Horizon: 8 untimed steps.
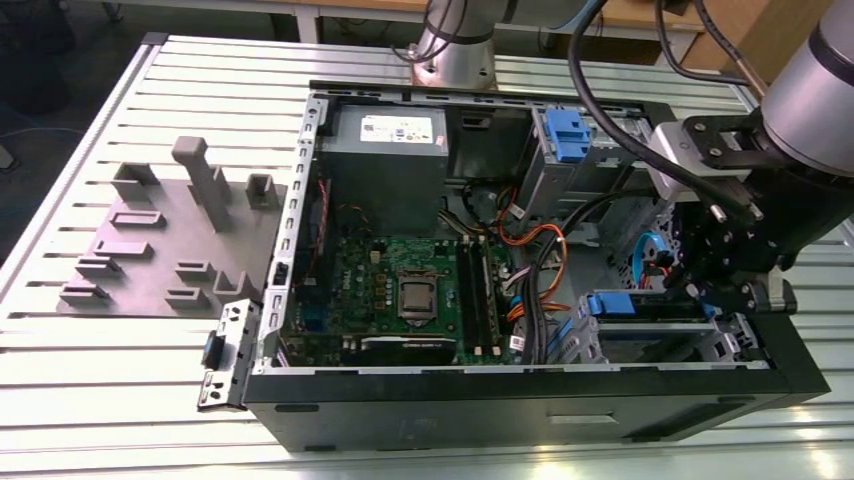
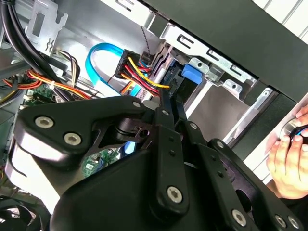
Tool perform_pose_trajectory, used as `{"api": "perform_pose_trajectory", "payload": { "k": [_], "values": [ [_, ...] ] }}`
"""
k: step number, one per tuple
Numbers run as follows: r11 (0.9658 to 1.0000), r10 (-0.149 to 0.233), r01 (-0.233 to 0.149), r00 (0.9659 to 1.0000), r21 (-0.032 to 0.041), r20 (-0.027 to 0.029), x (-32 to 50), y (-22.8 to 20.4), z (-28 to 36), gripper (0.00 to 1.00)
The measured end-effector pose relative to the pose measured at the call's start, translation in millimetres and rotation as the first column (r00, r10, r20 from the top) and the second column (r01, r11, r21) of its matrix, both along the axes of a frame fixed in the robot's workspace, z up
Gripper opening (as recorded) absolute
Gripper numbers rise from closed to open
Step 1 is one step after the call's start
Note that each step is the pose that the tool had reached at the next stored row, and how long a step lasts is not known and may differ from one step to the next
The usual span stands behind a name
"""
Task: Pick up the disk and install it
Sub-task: 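Insert the first disk wire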
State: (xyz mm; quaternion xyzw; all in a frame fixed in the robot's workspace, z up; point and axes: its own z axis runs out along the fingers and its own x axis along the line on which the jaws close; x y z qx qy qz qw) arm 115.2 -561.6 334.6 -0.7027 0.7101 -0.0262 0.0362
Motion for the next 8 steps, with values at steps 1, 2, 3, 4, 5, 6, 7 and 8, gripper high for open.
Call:
{"api": "perform_pose_trajectory", "payload": {
  "k": [1,2,3,4,5,6,7,8],
  "values": [
    [1.0000,0.000,0.000,1.0000,-0.0002,0.0003,0.0,0.0,-0.3,0.16],
    [1.0000,0.000,0.000,1.0000,-0.0003,0.0004,0.0,-0.1,-0.4,0.16],
    [1.0000,0.000,0.000,1.0000,-0.0006,0.0004,0.0,-0.1,-0.6,0.16],
    [1.0000,0.000,0.000,1.0000,-0.0005,0.0005,-0.1,-0.1,-0.8,0.16],
    [1.0000,0.000,0.000,1.0000,-0.0006,0.0005,-0.1,0.0,-0.8,0.16],
    [1.0000,0.000,0.000,1.0000,-0.0006,0.0005,-0.1,0.0,-1.0,0.16],
    [1.0000,0.000,0.000,1.0000,-0.0006,0.0005,-0.1,-0.1,-1.2,0.16],
    [1.0000,0.000,0.000,1.0000,-0.0006,0.0005,-0.1,-0.1,-1.2,0.16]
  ]
}}
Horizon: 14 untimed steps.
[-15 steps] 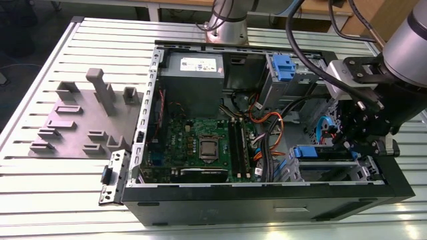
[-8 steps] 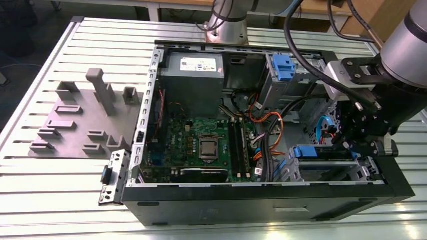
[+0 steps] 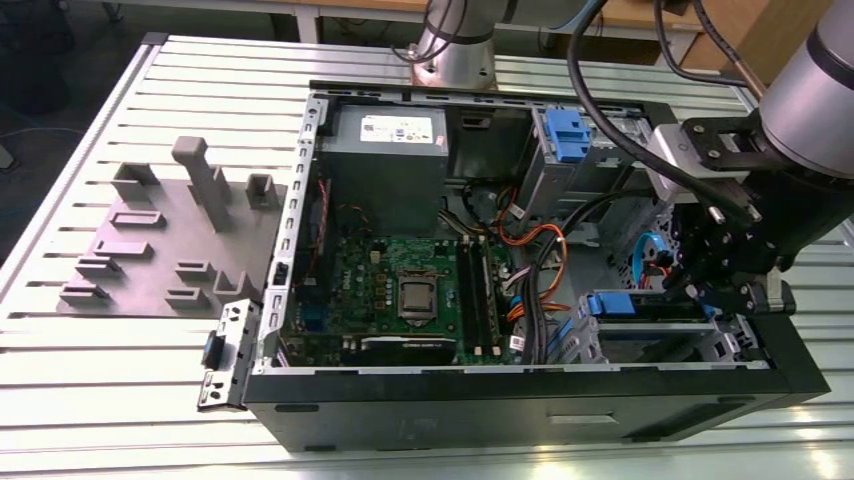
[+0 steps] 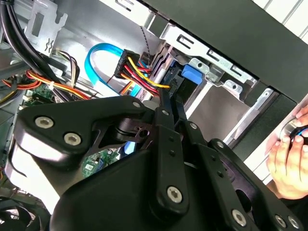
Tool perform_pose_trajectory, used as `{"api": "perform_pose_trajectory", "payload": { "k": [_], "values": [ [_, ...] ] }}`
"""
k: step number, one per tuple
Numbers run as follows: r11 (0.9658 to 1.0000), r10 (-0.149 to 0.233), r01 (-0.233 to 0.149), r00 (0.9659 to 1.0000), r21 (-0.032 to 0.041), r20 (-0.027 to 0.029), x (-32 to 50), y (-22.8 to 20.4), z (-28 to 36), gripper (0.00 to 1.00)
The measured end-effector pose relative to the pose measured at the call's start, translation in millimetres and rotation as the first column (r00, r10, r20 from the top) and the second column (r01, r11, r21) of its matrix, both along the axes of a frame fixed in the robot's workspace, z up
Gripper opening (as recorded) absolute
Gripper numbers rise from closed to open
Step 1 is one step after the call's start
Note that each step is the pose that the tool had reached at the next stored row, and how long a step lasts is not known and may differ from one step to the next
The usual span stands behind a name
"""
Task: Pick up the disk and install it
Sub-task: 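Insert the first disk wire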
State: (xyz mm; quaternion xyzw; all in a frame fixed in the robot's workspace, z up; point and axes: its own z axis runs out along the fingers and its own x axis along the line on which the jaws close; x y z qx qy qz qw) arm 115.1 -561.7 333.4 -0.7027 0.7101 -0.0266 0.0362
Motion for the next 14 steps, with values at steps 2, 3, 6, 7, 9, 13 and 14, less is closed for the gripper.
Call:
{"api": "perform_pose_trajectory", "payload": {
  "k": [2,3,6,7,9,13,14],
  "values": [
    [1.0000,0.000,0.000,1.0000,0.0001,0.0000,0.0,0.0,0.0,0.16],
    [1.0000,0.000,0.000,1.0000,0.0002,0.0000,0.0,-0.1,0.3,0.16],
    [1.0000,0.000,0.000,1.0000,0.0001,0.0000,0.0,0.0,2.3,0.16],
    [1.0000,0.000,0.000,1.0000,0.0003,0.0000,0.0,0.0,2.4,0.16],
    [1.0000,-0.002,0.002,1.0000,0.0003,0.0000,0.0,0.0,2.5,0.16],
    [0.9999,-0.010,0.010,0.9999,-0.0001,0.0000,0.0,-0.1,2.3,0.16],
    [0.9999,-0.012,0.012,0.9999,0.0000,-0.0001,0.0,-0.1,2.1,0.16]
  ]
}}
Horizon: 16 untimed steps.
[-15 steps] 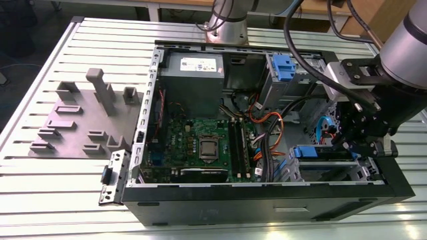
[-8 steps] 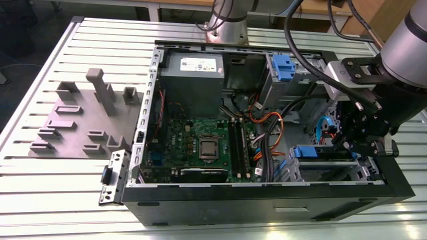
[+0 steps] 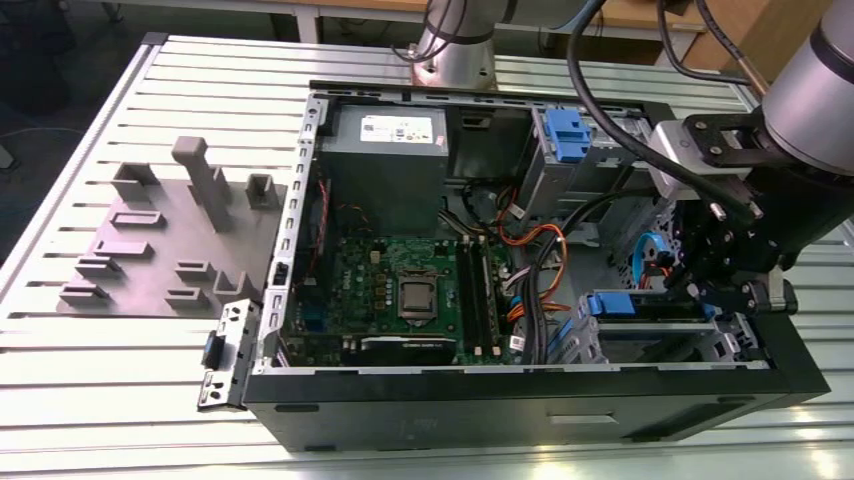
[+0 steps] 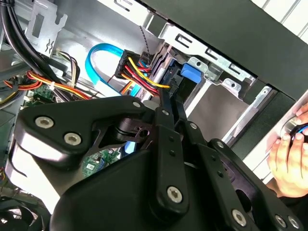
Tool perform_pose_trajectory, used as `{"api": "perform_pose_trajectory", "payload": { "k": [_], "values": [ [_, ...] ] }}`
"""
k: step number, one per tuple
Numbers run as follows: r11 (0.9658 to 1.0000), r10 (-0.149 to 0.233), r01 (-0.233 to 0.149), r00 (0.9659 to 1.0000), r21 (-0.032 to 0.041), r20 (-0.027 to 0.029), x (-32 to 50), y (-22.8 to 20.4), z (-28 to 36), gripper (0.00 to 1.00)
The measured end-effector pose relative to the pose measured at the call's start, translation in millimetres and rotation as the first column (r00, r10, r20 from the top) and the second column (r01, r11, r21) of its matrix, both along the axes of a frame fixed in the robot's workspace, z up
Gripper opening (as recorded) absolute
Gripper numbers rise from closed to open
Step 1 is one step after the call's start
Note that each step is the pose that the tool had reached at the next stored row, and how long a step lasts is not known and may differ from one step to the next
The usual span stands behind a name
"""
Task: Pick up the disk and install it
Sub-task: 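Insert the first disk wire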
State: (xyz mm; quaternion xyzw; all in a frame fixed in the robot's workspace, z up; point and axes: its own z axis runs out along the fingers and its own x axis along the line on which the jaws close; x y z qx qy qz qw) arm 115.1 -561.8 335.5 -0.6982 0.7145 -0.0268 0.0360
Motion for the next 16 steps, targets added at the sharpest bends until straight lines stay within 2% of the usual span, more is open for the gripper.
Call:
{"api": "perform_pose_trajectory", "payload": {
  "k": [16],
  "values": [
    [1.0000,0.000,0.000,1.0000,0.0000,0.0000,0.0,-0.5,-4.7,0.16]
  ]
}}
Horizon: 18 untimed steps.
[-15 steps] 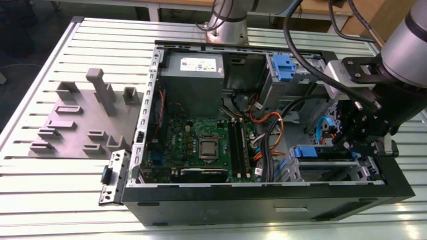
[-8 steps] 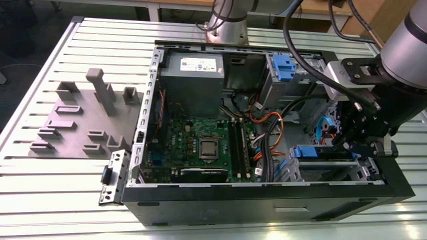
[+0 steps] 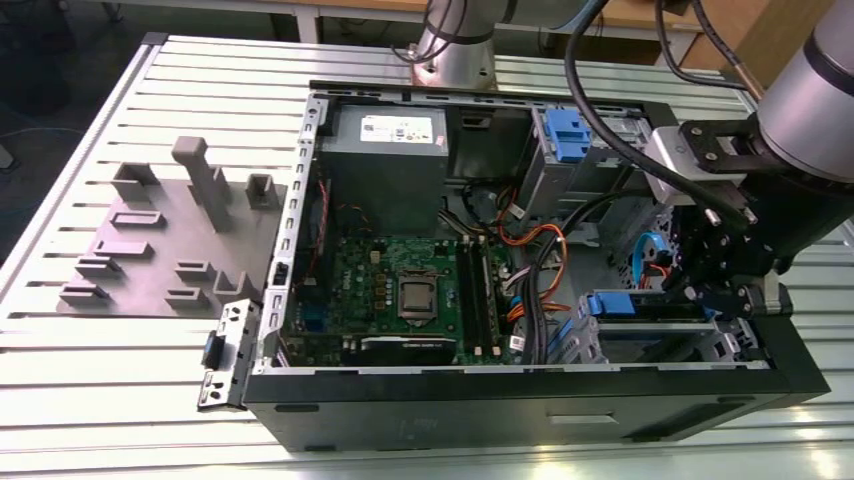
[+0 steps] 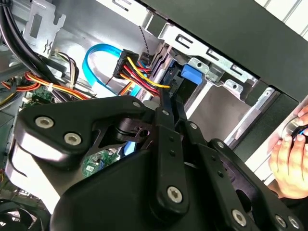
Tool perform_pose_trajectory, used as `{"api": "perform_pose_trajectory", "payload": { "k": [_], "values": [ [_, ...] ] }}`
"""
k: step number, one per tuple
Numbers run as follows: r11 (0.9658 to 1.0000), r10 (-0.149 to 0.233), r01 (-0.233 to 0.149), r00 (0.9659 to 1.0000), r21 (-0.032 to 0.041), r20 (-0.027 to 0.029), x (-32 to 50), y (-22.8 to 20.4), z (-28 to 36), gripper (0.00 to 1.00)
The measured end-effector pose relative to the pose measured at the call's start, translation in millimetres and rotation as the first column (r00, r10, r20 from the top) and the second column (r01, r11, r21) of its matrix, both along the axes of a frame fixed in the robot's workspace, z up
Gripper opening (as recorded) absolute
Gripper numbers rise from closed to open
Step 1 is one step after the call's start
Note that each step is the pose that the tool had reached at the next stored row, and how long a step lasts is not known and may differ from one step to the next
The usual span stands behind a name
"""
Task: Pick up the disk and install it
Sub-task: 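Insert the first disk wire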
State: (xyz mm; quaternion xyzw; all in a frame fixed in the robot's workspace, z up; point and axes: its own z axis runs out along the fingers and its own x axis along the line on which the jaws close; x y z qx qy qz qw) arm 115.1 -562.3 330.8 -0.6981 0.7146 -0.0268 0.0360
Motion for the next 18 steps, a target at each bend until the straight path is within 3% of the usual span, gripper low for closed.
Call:
{"api": "perform_pose_trajectory", "payload": {
  "k": [12,13,14,18],
  "values": [
    [1.0000,0.000,0.000,1.0000,0.0011,-0.0001,0.0,0.0,-2.2,0.18],
    [1.0000,0.000,0.000,1.0000,0.0012,-0.0001,0.0,0.0,-0.5,0.18],
    [1.0000,0.000,0.000,1.0000,0.0007,-0.0002,0.0,0.0,2.2,0.24],
    [1.0000,0.000,0.000,1.0000,0.0009,-0.0013,0.0,0.0,9.7,0.24]
  ]
}}
